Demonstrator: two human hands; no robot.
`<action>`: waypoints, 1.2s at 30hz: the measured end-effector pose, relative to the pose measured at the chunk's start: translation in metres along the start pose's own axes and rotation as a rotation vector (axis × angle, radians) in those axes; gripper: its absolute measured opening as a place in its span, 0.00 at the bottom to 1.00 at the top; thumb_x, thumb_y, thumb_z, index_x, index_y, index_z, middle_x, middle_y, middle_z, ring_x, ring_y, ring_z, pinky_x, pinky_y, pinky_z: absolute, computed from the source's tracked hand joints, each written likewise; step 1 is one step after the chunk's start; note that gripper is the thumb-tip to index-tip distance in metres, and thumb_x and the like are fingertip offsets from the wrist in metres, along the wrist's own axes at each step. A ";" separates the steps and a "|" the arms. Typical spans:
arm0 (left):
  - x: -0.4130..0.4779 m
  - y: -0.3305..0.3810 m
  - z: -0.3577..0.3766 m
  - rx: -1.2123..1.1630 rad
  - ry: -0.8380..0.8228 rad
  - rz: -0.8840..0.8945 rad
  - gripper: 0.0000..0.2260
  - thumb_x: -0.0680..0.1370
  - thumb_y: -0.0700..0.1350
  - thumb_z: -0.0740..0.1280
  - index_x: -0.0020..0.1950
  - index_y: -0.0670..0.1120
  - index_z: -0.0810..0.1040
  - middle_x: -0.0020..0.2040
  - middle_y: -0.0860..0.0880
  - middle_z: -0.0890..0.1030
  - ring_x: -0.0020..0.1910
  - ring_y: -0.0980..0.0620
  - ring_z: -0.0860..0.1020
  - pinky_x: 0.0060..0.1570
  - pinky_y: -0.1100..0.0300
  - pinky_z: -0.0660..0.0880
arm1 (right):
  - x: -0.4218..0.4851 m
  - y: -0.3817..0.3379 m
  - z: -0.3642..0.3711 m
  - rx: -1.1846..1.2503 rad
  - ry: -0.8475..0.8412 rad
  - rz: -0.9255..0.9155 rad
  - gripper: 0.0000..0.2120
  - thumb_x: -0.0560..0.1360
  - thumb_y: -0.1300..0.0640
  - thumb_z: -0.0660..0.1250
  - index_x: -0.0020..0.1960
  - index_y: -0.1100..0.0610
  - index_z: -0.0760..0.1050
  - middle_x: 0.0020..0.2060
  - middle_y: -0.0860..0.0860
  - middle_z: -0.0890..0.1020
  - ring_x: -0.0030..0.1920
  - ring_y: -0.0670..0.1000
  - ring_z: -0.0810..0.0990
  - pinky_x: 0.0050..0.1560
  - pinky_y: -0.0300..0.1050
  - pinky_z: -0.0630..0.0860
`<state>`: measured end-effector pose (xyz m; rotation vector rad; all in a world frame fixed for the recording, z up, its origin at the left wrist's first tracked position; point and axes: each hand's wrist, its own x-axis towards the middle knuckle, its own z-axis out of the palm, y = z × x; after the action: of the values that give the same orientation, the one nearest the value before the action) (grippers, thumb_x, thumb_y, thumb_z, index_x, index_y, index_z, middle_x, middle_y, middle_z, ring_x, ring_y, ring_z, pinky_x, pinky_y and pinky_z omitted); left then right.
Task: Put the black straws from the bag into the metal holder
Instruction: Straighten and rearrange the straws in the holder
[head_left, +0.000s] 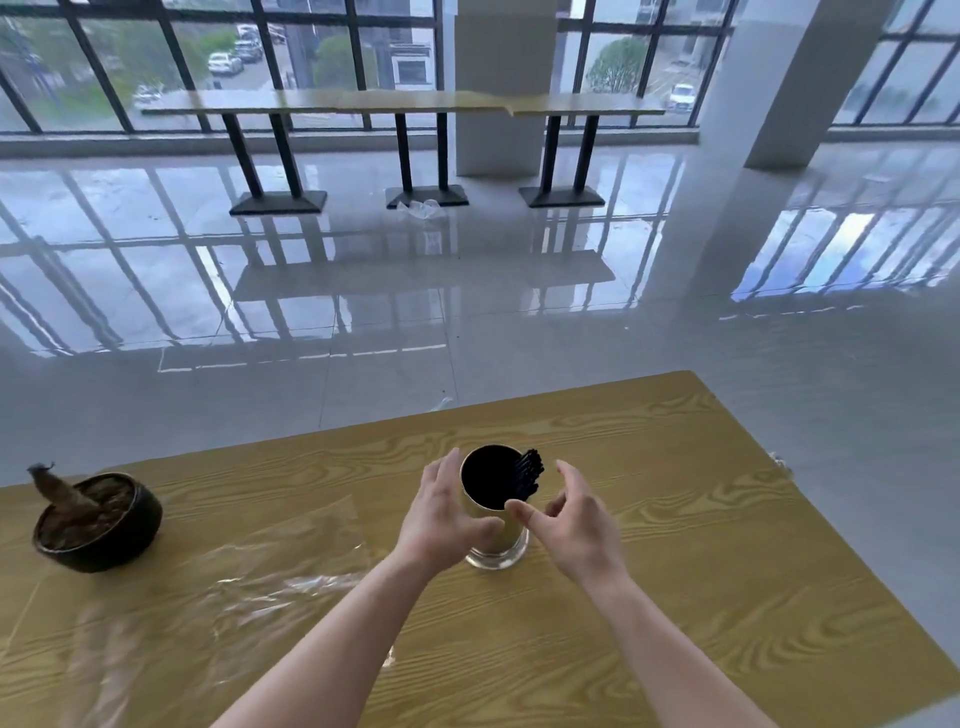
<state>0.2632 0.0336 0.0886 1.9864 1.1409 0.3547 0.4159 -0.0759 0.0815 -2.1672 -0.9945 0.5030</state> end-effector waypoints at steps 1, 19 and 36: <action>0.005 0.001 0.001 -0.029 -0.023 -0.023 0.49 0.66 0.52 0.78 0.80 0.49 0.54 0.78 0.48 0.60 0.76 0.50 0.61 0.63 0.63 0.59 | 0.007 -0.002 0.001 -0.039 -0.014 0.013 0.56 0.61 0.24 0.69 0.79 0.54 0.61 0.48 0.48 0.83 0.50 0.50 0.82 0.48 0.46 0.78; 0.033 0.001 0.013 -0.164 -0.048 -0.042 0.48 0.61 0.56 0.71 0.79 0.48 0.59 0.74 0.53 0.65 0.71 0.58 0.64 0.63 0.64 0.60 | 0.079 -0.012 0.013 -0.111 -0.021 -0.048 0.26 0.69 0.35 0.74 0.62 0.48 0.78 0.52 0.46 0.86 0.53 0.52 0.84 0.44 0.42 0.74; 0.080 -0.005 0.016 -0.105 -0.128 0.066 0.31 0.66 0.55 0.77 0.68 0.57 0.74 0.61 0.59 0.75 0.62 0.57 0.75 0.63 0.56 0.73 | 0.077 -0.006 0.007 0.215 0.045 -0.028 0.13 0.69 0.54 0.81 0.52 0.49 0.83 0.41 0.41 0.84 0.42 0.39 0.83 0.43 0.31 0.78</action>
<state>0.3141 0.0925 0.0629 1.9294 0.9590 0.3103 0.4573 -0.0099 0.0766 -1.9623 -0.9022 0.5214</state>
